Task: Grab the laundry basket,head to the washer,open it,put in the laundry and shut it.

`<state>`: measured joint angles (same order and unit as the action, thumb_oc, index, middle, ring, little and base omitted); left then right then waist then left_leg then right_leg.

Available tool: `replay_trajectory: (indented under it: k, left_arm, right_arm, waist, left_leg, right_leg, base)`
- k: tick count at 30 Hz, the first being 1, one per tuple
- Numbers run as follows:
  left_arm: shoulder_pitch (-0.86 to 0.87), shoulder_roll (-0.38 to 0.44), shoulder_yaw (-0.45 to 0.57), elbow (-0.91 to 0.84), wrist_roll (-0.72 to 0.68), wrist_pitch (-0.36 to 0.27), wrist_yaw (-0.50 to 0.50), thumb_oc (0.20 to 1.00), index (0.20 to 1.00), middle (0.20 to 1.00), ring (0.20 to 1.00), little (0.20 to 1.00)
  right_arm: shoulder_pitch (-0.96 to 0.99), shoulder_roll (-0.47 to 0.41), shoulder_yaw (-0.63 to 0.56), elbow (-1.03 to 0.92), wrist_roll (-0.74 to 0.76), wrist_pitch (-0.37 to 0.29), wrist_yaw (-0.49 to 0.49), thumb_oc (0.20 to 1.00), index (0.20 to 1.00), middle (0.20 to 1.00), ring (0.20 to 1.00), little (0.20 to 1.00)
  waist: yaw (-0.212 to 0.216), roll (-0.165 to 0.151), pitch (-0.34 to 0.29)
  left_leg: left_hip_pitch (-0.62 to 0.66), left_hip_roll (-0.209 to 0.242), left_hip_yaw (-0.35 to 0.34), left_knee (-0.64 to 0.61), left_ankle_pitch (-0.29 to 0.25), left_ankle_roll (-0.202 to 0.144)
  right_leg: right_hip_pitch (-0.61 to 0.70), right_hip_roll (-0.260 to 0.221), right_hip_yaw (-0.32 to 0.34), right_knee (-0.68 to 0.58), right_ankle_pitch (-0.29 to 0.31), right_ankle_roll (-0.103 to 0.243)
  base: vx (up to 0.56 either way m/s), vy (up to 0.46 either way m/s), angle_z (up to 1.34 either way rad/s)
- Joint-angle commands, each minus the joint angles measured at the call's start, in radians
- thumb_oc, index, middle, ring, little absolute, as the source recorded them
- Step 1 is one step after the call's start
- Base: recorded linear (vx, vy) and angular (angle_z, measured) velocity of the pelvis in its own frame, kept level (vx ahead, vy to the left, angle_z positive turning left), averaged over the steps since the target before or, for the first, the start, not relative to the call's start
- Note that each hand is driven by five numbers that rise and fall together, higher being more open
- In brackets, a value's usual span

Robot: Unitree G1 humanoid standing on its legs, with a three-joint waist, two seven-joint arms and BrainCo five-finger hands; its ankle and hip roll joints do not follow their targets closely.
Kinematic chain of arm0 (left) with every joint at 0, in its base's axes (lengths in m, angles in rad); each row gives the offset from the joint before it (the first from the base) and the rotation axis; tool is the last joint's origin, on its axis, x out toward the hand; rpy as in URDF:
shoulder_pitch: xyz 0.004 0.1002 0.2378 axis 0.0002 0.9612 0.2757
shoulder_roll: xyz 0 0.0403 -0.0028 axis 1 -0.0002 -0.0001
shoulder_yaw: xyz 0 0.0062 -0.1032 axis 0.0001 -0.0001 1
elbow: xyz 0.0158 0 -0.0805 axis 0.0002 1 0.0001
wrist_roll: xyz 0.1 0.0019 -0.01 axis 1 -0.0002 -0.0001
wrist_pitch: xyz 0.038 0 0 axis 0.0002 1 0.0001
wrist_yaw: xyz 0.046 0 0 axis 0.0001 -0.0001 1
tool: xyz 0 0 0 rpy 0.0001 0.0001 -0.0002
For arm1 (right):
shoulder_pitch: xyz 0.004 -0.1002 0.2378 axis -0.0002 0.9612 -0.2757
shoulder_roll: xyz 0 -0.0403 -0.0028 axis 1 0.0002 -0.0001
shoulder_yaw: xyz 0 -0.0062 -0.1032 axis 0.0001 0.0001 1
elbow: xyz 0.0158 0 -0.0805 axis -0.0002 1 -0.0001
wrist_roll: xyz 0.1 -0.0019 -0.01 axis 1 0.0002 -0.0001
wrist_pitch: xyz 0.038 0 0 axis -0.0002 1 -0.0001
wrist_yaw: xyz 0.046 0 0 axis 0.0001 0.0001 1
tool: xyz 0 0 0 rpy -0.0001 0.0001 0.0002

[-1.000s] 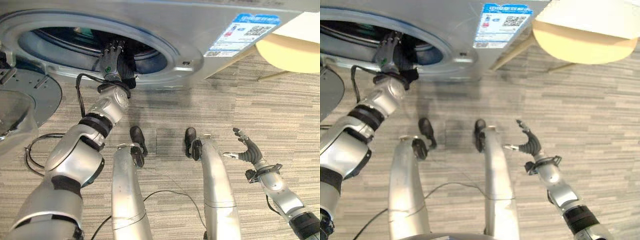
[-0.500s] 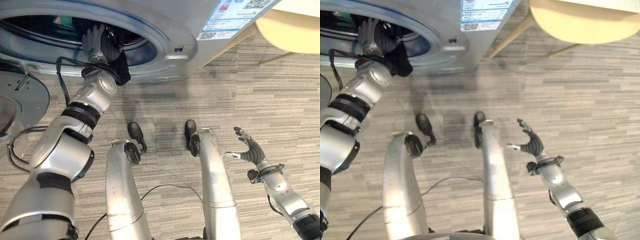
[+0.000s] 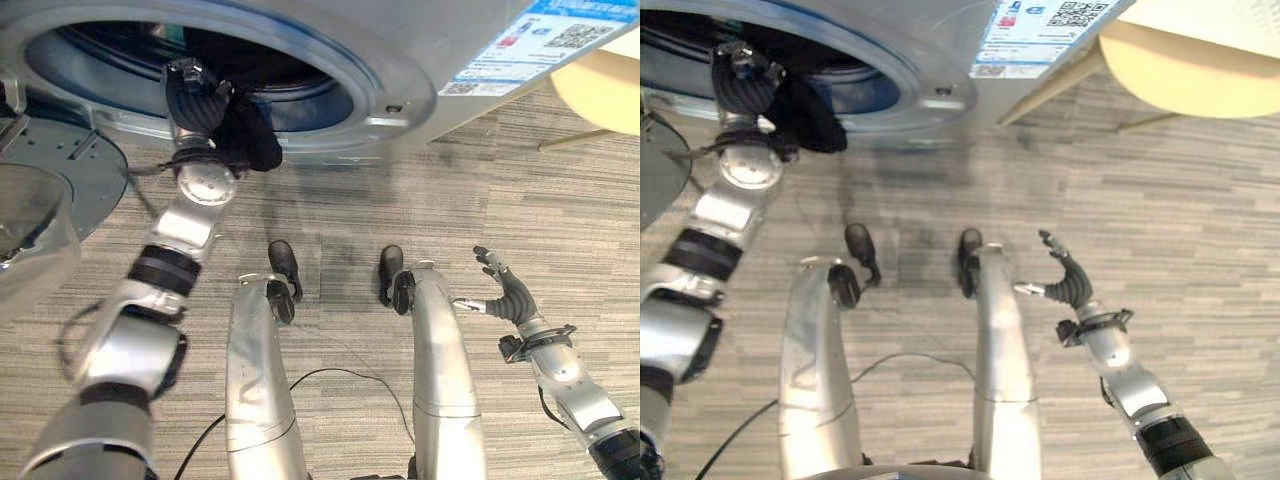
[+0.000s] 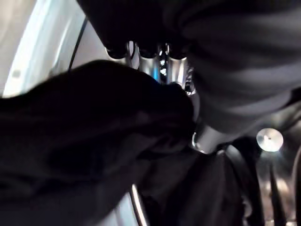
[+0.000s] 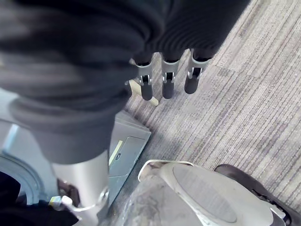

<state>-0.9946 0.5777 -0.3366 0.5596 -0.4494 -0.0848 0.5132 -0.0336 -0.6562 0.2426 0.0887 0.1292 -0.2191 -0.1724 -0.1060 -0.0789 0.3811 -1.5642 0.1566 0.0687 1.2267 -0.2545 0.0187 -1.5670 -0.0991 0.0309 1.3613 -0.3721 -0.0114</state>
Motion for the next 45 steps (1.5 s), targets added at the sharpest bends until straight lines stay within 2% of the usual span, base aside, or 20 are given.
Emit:
replay_trajectory:
  k: [1, 5, 9, 11, 12, 13, 16, 17, 18, 19, 20, 23, 26, 29, 33, 36, 40, 42, 45]
  left_arm:
    - [-0.049, -0.007, 0.043, -0.012, -0.139, -0.122, 0.046, 0.200, 0.200, 0.200, 0.200, 0.200]
    - [-0.135, -0.049, 0.068, -0.056, -0.192, -0.183, 0.105, 0.200, 0.200, 0.200, 0.200, 0.200]
    - [-0.299, -0.040, 0.090, -0.084, -0.238, -0.291, 0.226, 0.200, 0.200, 0.200, 0.200, 0.200]
    - [-0.324, -0.021, 0.079, -0.086, -0.227, -0.296, 0.241, 0.200, 0.200, 0.200, 0.200, 0.200]
    - [-0.361, 0.040, 0.051, -0.078, -0.149, -0.267, 0.272, 0.200, 0.200, 0.200, 0.200, 0.200]
    - [-0.364, 0.040, 0.049, -0.078, -0.146, -0.266, 0.275, 0.200, 0.200, 0.200, 0.200, 0.200]
    - [-0.407, 0.181, -0.070, 0.008, 0.089, -0.117, 0.280, 0.200, 0.200, 0.200, 0.200, 0.200]
    - [-0.426, 0.210, -0.117, 0.054, 0.145, -0.087, 0.277, 0.432, 0.432, 0.432, 0.432, 0.432]
    - [-0.451, 0.250, -0.188, 0.108, 0.211, -0.047, 0.256, 0.937, 0.937, 0.937, 0.937, 0.937]
    - [-0.462, 0.290, -0.246, 0.128, 0.290, -0.018, 0.236, 1.000, 1.000, 1.000, 1.000, 1.000]
    - [-0.498, 0.321, -0.328, 0.164, 0.380, 0.021, 0.214, 1.000, 1.000, 1.000, 1.000, 1.000]
    - [-0.526, 0.362, -0.456, 0.213, 0.556, 0.070, 0.166, 1.000, 1.000, 1.000, 1.000, 1.000]
    - [-0.495, 0.344, -0.450, 0.233, 0.555, 0.062, 0.124, 1.000, 1.000, 1.000, 1.000, 1.000]
    - [-0.395, 0.324, -0.387, 0.227, 0.533, 0.043, 0.094, 1.000, 1.000, 1.000, 1.000, 1.000]
    - [-0.345, 0.340, -0.386, 0.197, 0.576, 0.043, 0.068, 1.000, 1.000, 1.000, 1.000, 1.000]
    - [-0.264, 0.334, -0.325, 0.123, 0.540, 0.017, 0.058, 1.000, 1.000, 1.000, 1.000, 1.000]
    - [-0.030, 0.271, -0.165, -0.001, 0.433, -0.026, 0.025, 1.000, 1.000, 1.000, 1.000, 1.000]
    - [0.101, 0.240, -0.094, -0.063, 0.404, -0.041, -0.002, 1.000, 1.000, 1.000, 1.000, 1.000]
    - [0.315, 0.149, -0.001, -0.138, 0.357, -0.073, -0.043, 1.000, 1.000, 1.000, 1.000, 1.000]
  right_arm:
    - [0.074, 0.004, -0.013, -0.065, -0.029, -0.015, -0.033, 1.000, 1.000, 1.000, 1.000, 1.000]
    - [0.057, 0.013, -0.011, -0.047, -0.039, -0.016, -0.047, 1.000, 1.000, 1.000, 1.000, 1.000]
    - [0.044, 0.018, -0.007, -0.035, -0.032, -0.025, -0.052, 1.000, 1.000, 1.000, 1.000, 1.000]
    - [0.045, 0.014, -0.010, -0.034, -0.029, -0.027, -0.049, 1.000, 1.000, 1.000, 1.000, 1.000]
    - [0.054, 0.006, -0.015, -0.029, -0.016, -0.035, -0.040, 1.000, 1.000, 1.000, 1.000, 1.000]
    - [0.052, 0.007, -0.015, -0.029, -0.015, -0.035, -0.039, 1.000, 1.000, 1.000, 1.000, 1.000]
    - [0.068, -0.015, -0.019, -0.021, 0.018, -0.057, -0.014, 1.000, 1.000, 1.000, 1.000, 1.000]
    - [0.065, -0.018, -0.014, -0.014, 0.029, -0.064, -0.007, 1.000, 1.000, 1.000, 1.000, 1.000]
    - [0.063, -0.021, -0.007, -0.008, 0.045, -0.067, -0.002, 1.000, 1.000, 1.000, 1.000, 1.000]
    - [0.068, -0.033, -0.006, -0.011, 0.046, -0.072, 0.004, 1.000, 1.000, 1.000, 1.000, 1.000]
    - [0.058, -0.041, -0.001, -0.006, 0.054, -0.074, 0.010, 1.000, 1.000, 1.000, 1.000, 1.000]
    - [0.052, -0.060, 0.014, -0.013, 0.060, -0.089, 0.017, 1.000, 1.000, 1.000, 1.000, 1.000]
    - [0.062, -0.070, 0.021, -0.033, 0.073, -0.092, 0.022, 1.000, 1.000, 1.000, 1.000, 1.000]
    - [0.091, -0.075, 0.014, -0.046, 0.070, -0.091, 0.022, 1.000, 1.000, 1.000, 1.000, 1.000]
    - [0.099, -0.079, 0.008, -0.049, 0.065, -0.095, 0.023, 1.000, 1.000, 1.000, 1.000, 1.000]
    - [0.103, -0.071, 0.010, -0.050, 0.052, -0.094, 0.021, 1.000, 1.000, 1.000, 1.000, 1.000]
    - [0.094, -0.043, 0.015, -0.032, -0.016, -0.068, -0.002, 1.000, 1.000, 1.000, 1.000, 1.000]
    - [0.094, -0.031, 0.011, -0.007, -0.046, -0.054, -0.011, 1.000, 1.000, 1.000, 1.000, 1.000]
    - [0.092, -0.004, 0.006, 0.057, -0.071, -0.036, -0.020, 1.000, 1.000, 1.000, 1.000, 1.000]
  waist:
    - [-0.028, 0.027, -0.033]
    - [-0.040, 0.023, -0.040]
    - [-0.057, 0.020, -0.056]
    - [-0.059, 0.020, -0.058]
    - [-0.062, 0.027, -0.069]
    - [-0.063, 0.026, -0.069]
    - [-0.067, 0.043, -0.085]
    - [-0.067, 0.046, -0.091]
    - [-0.068, 0.051, -0.097]
    - [-0.067, 0.059, -0.101]
    - [-0.066, 0.060, -0.103]
    - [-0.060, 0.066, -0.113]
    - [-0.054, 0.059, -0.117]
    - [-0.048, 0.053, -0.117]
    - [-0.037, 0.058, -0.128]
    - [-0.028, 0.067, -0.147]
    - [-0.013, 0.078, -0.174]
    - [-0.005, 0.078, -0.178]
    - [0.005, 0.074, -0.174]
  left_leg:
    - [-0.006, -0.033, -0.039, 0.055, -0.054, 0.047]
    - [-0.006, -0.033, -0.041, 0.051, -0.056, 0.048]
    - [-0.006, -0.026, -0.047, 0.052, -0.065, 0.050]
    - [-0.006, -0.023, -0.046, 0.053, -0.068, 0.051]
    - [-0.006, -0.021, -0.045, 0.051, -0.070, 0.053]
    - [-0.006, -0.021, -0.046, 0.050, -0.070, 0.053]
    - [-0.006, -0.020, -0.041, 0.046, -0.071, 0.056]
    - [-0.006, -0.021, -0.039, 0.038, -0.070, 0.057]
    - [-0.006, -0.023, -0.037, 0.033, -0.069, 0.058]
    - [-0.006, -0.023, -0.034, 0.033, -0.068, 0.060]
    - [-0.006, -0.026, -0.032, 0.030, -0.065, 0.061]
    - [-0.006, -0.027, -0.030, 0.027, -0.066, 0.064]
    - [-0.006, -0.026, -0.027, 0.022, -0.064, 0.065]
    - [-0.006, -0.028, -0.027, 0.019, -0.059, 0.063]
    - [-0.006, -0.032, -0.029, 0.004, -0.052, 0.059]
    - [-0.006, -0.038, -0.032, -0.018, -0.039, 0.055]
    - [0.033, -0.038, -0.033, -0.080, -0.013, 0.048]
    - [0.089, -0.040, -0.027, -0.134, -0.001, 0.040]
    - [0.221, -0.044, -0.006, -0.248, 0.024, 0.027]
  right_leg:
    - [0.047, -0.006, -0.033, -0.084, 0.039, -0.032]
    - [0.050, -0.002, -0.031, -0.095, 0.043, -0.027]
    - [0.055, 0.007, -0.032, -0.107, 0.047, -0.016]
    - [0.055, 0.008, -0.033, -0.110, 0.048, -0.014]
    - [0.058, 0.009, -0.034, -0.116, 0.047, -0.012]
    - [0.058, 0.009, -0.034, -0.117, 0.047, -0.012]
    - [0.065, 0.009, -0.035, -0.133, 0.049, -0.007]
    - [0.067, 0.007, -0.037, -0.138, 0.049, -0.005]
    - [0.068, 0.004, -0.038, -0.142, 0.050, -0.004]
    - [0.071, 0.001, -0.039, -0.145, 0.050, -0.004]
    - [0.074, -0.001, -0.039, -0.146, 0.050, -0.002]
    - [0.078, -0.005, -0.039, -0.149, 0.049, 0.000]
    - [0.079, -0.006, -0.039, -0.152, 0.053, 0.002]
    - [0.082, -0.007, -0.036, -0.161, 0.060, 0.003]
    - [0.081, -0.012, -0.035, -0.172, 0.059, 0.000]
    - [0.085, -0.015, -0.043, -0.186, 0.063, 0.002]
    - [0.120, -0.023, -0.058, -0.232, 0.072, 0.002]
    - [0.168, -0.029, -0.064, -0.272, 0.079, 0.005]
    - [0.278, -0.039, -0.075, -0.363, 0.102, 0.015]
  base:
    - [0.00, 0.000, 0.00]
    - [0.00, 0.000, 0.00]
    - [0.03, 0.018, -0.05]
    - [0.03, 0.038, -0.08]
    - [0.02, 0.033, -0.09]
    - [0.03, 0.051, -0.12]
    - [0.01, 0.061, -0.14]
    - [-0.02, 0.082, -0.01]
    - [-0.02, 0.075, 0.01]
    - [-0.02, 0.081, 0.03]
    - [-0.02, 0.073, 0.05]
    - [-0.01, 0.063, 0.09]
    - [0.00, 0.032, 0.03]
    - [0.00, 0.008, -0.01]
    - [0.00, 0.010, 0.01]
    - [0.00, 0.000, 0.00]
    - [-0.01, 0.000, 0.04]
    - [-0.04, 0.001, 0.06]
    - [-0.07, -0.010, 0.13]
